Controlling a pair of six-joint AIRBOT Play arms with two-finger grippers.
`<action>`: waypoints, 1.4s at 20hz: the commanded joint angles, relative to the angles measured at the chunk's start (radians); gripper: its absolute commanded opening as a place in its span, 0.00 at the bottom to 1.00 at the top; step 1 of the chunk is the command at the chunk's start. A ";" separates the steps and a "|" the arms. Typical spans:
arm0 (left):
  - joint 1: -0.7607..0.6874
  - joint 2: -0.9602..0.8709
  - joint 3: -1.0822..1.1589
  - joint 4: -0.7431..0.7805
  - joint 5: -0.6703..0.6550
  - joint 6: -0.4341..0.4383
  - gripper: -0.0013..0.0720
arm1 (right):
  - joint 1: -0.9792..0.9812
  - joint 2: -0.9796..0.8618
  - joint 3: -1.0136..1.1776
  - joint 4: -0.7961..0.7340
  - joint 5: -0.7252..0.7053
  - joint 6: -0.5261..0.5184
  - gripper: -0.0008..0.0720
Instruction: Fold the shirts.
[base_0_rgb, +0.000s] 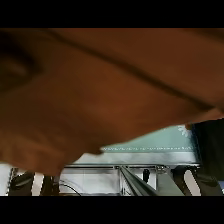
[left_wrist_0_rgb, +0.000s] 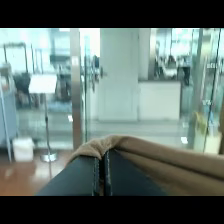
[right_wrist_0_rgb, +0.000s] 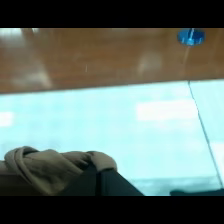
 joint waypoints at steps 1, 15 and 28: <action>-0.044 -0.049 -0.091 0.031 -0.048 -0.052 0.05 | 0.016 0.043 -0.249 0.069 0.008 0.013 0.04; -0.424 -0.883 -0.280 -0.159 0.361 0.007 0.05 | 0.017 -0.765 -0.685 0.819 -0.700 -0.409 0.04; -0.153 -0.925 -0.201 -0.018 -0.262 -0.062 0.71 | -0.240 -1.011 -0.252 0.731 -0.268 -0.331 0.58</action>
